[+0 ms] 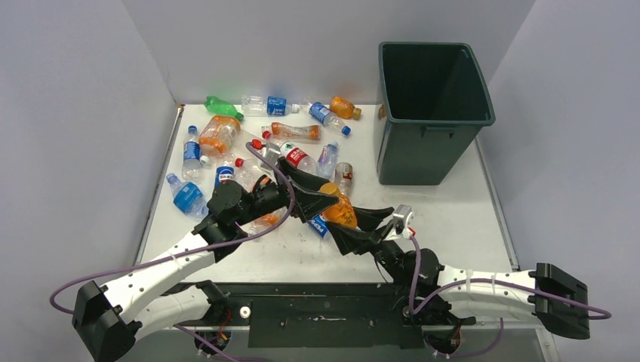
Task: Put the plastic bottles in the bin
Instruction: Pick up the plastic bottle at the center of the board.
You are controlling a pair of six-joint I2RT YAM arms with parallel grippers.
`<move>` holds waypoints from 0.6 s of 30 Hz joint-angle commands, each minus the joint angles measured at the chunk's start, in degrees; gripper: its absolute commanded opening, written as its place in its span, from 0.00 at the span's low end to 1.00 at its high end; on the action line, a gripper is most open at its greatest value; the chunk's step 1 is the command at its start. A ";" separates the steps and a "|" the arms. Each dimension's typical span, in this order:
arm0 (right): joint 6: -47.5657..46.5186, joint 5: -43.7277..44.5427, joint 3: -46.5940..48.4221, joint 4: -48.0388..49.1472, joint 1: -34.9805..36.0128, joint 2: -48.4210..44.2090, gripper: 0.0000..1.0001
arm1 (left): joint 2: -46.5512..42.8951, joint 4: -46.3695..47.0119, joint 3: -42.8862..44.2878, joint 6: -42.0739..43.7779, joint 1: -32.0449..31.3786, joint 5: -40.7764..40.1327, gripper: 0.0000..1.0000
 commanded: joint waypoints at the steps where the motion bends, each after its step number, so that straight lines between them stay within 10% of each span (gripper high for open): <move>1: 0.44 0.63 3.20 6.56 0.57 2.26 0.05 | -0.01 1.33 0.63 1.93 -0.53 0.81 0.65; 8: 1.50 -0.52 5.73 0.57 0.76 3.01 0.12 | -0.32 1.40 0.44 3.51 -0.54 1.78 0.11; 13: 4.90 1.58 15.01 -26.27 0.72 -1.41 1.00 | -2.27 -1.99 0.54 5.38 -0.56 -2.86 0.00; 18: 7.44 6.05 21.37 -49.20 0.71 -6.28 0.90 | -5.04 -6.94 2.31 9.10 -0.48 -11.30 0.00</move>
